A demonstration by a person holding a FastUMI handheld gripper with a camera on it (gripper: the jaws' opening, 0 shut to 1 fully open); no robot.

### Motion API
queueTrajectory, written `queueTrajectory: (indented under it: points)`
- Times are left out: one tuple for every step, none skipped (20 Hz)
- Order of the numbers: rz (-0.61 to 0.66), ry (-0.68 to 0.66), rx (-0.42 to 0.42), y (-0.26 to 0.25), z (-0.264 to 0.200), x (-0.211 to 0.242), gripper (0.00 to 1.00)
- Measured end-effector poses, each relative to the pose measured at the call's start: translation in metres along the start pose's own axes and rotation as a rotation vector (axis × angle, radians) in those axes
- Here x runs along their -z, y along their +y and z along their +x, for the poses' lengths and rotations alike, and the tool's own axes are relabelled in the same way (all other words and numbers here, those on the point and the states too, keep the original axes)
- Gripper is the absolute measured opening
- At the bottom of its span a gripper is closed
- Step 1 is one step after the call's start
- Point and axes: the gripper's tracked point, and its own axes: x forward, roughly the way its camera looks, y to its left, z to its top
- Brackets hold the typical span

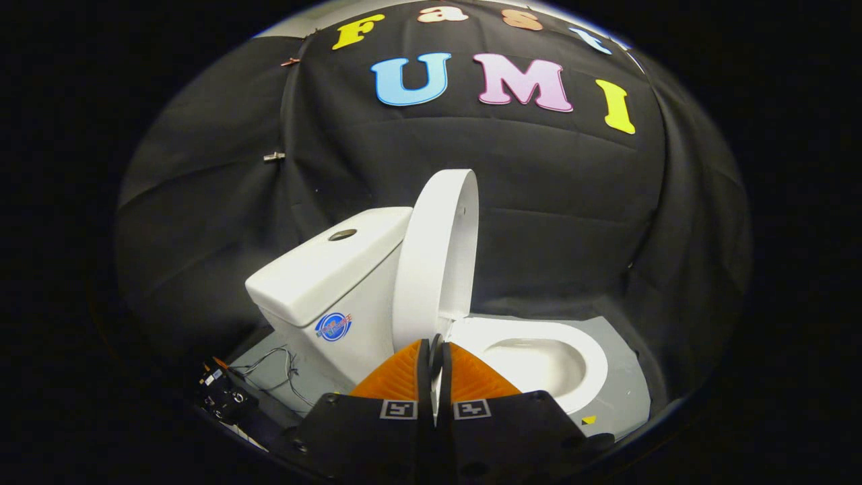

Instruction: Open the toilet lid.

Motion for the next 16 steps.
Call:
queueTrajectory:
  points:
    - [-0.013, -0.003, -0.005, 0.005, 0.001, 0.001, 0.05]
    - [-0.023, -0.004, -0.012, 0.013, 0.001, 0.000, 0.05]
    - [-0.029, -0.004, -0.020, 0.018, 0.003, 0.000, 0.05]
    - [-0.031, -0.003, -0.024, 0.021, 0.004, -0.001, 0.05]
    - [-0.032, -0.001, -0.026, 0.023, 0.005, 0.000, 0.05]
    - [-0.035, -0.001, -0.028, 0.027, 0.005, -0.001, 0.05]
    - [-0.039, 0.001, -0.033, 0.032, 0.006, -0.001, 0.05]
    - [-0.046, 0.001, -0.041, 0.036, 0.007, -0.001, 0.05]
    - [-0.053, 0.002, -0.046, 0.042, 0.008, -0.001, 0.05]
    - [-0.060, 0.003, -0.050, 0.045, 0.010, 0.000, 0.05]
    - [-0.066, 0.005, -0.051, 0.047, 0.012, 0.001, 0.05]
    - [-0.072, 0.007, -0.054, 0.051, 0.013, 0.001, 0.05]
    - [-0.075, 0.008, -0.058, 0.054, 0.013, 0.001, 0.05]
    - [-0.078, 0.010, -0.063, 0.057, 0.014, 0.002, 0.05]
    - [-0.081, 0.010, -0.065, 0.059, 0.015, 0.002, 0.05]
    - [-0.086, 0.009, -0.064, 0.061, 0.015, 0.001, 0.05]
